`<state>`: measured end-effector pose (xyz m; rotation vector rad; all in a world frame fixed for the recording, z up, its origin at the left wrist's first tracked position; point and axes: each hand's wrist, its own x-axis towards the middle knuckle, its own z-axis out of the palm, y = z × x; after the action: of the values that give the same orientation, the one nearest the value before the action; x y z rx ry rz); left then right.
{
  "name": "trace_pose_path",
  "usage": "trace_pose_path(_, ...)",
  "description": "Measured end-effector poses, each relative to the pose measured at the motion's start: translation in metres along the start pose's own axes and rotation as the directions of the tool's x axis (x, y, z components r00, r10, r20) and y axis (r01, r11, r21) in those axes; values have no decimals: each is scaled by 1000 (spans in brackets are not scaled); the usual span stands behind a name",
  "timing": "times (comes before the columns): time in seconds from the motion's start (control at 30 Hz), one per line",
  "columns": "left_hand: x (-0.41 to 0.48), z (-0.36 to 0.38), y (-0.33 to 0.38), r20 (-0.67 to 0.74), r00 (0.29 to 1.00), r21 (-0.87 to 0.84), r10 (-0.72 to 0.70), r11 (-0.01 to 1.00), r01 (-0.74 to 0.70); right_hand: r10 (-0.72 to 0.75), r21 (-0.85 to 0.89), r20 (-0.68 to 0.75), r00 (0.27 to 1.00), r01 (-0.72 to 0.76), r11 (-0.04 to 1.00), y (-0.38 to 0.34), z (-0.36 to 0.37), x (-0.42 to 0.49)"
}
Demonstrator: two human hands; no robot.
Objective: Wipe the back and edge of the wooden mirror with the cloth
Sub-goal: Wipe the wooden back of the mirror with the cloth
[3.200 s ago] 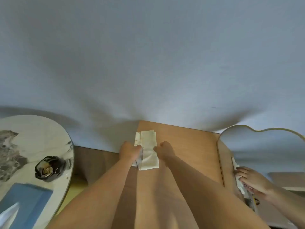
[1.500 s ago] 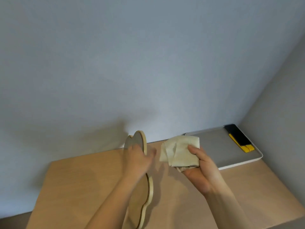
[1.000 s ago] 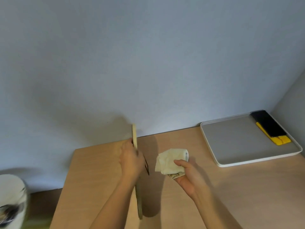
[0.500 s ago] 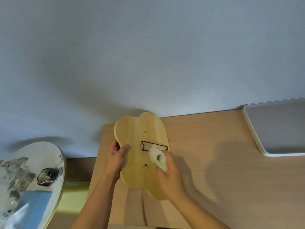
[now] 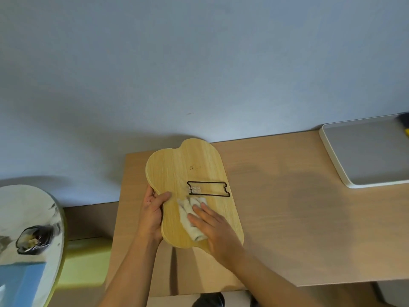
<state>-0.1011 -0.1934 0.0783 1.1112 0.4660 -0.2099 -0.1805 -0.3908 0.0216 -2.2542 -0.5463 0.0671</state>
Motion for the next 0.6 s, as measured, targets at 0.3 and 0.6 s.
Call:
trace_pose_path(0.3,5,-5,1,12,1000,-6,0,1000,0,453,46,-37,891,-451,891,69,-26,-51)
trace_pose_path(0.6,6,-5,0,9,1000,-25,4,1000,-4,99,170,-198,975,-66,983,-36,-6,13)
